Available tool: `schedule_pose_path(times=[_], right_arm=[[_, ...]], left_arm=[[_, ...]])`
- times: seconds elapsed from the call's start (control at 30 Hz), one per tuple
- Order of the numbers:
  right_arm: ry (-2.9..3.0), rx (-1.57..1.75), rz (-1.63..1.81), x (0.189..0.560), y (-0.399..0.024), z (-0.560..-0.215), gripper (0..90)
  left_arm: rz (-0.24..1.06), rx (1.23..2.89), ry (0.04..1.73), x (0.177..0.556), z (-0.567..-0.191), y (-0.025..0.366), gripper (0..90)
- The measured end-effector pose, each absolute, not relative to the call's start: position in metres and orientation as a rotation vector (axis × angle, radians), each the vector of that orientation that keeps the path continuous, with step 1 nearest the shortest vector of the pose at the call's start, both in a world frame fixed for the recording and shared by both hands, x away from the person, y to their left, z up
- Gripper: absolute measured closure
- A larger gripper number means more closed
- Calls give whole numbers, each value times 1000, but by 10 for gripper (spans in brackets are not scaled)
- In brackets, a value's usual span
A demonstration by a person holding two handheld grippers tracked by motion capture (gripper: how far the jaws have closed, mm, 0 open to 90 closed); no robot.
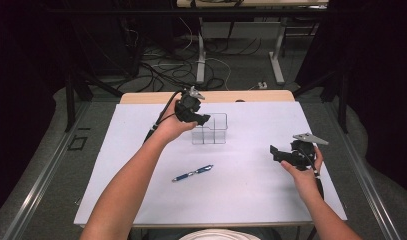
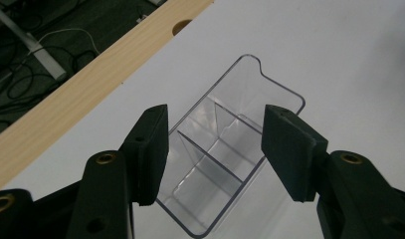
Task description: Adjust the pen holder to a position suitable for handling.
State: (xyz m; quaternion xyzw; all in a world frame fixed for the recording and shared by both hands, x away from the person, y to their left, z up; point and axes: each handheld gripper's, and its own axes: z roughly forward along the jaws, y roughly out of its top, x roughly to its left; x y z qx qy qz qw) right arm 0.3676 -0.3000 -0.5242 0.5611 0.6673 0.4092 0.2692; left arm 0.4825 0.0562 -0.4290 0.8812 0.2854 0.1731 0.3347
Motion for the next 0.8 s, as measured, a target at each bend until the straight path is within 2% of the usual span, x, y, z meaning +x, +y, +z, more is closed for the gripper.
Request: schedule_pose_path(times=[0.17, 0.3, 0.47, 0.8], right_arm=[[1800, 1524, 1102, 368, -300, -526, 78], [1803, 1527, 1103, 367, -300, -526, 80], [1804, 1519, 1101, 366, -300, -525, 82], [1811, 1512, 1099, 367, -299, -525, 84]], left_arm=[[554, 2391, 579, 482, -431, 46, 429], [630, 2499, 461, 479, -433, 39, 350], [726, 2604, 295, 467, -437, 25, 320], [791, 2689, 145, 458, -449, 9, 395]])
